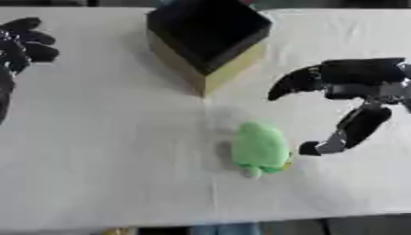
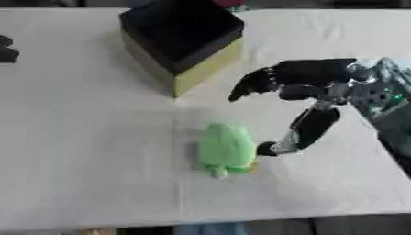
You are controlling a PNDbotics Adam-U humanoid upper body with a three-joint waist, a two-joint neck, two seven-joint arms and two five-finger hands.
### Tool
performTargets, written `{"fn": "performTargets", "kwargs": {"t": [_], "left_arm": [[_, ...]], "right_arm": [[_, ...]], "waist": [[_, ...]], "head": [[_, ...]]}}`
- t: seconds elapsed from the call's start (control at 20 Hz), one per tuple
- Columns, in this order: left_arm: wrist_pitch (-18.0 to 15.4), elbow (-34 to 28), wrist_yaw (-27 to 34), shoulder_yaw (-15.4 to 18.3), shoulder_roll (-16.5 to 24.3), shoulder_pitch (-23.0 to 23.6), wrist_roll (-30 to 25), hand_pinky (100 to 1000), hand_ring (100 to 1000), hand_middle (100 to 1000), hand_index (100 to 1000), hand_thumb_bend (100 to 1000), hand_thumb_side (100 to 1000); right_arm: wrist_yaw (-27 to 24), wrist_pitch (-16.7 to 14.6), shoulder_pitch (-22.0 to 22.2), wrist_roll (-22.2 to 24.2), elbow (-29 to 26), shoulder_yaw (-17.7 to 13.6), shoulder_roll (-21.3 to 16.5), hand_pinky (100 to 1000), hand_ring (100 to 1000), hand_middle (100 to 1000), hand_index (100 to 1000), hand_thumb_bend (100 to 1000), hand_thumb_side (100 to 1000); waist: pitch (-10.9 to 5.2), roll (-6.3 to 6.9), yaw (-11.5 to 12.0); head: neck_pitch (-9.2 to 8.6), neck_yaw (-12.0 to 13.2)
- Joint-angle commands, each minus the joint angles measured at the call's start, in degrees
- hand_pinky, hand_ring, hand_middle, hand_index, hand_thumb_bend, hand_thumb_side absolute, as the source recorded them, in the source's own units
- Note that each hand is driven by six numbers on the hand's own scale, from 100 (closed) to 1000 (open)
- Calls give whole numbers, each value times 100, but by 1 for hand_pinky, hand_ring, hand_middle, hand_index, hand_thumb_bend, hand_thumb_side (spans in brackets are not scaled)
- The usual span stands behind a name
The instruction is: Pick up objects on the table and place them in the box.
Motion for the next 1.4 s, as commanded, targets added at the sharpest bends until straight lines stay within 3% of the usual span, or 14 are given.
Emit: {"fn": "performTargets", "kwargs": {"t": [0.05, 0.7, 1.4], "left_arm": [[-19, -38, 24, 6, 51, -21, -55, 751, 688, 670, 870, 646, 1000], [-24, -39, 26, 0, 43, -37, -83, 754, 690, 672, 871, 641, 1000], [-13, -41, 30, -17, -5, -63, -85, 754, 698, 673, 871, 640, 1000]], "right_arm": [[48, -17, -100, -26, 3, -26, -25, 760, 846, 868, 927, 438, 462], [267, -108, -231, -18, 441, 148, 300, 756, 843, 868, 928, 431, 465], [916, -425, -278, -94, 1318, 355, 846, 753, 841, 867, 928, 424, 466]], "waist": [[-68, -4, 3], [-62, 23, 8], [-61, 84, -12]], "head": [[28, 88], [28, 104], [28, 52]]}}
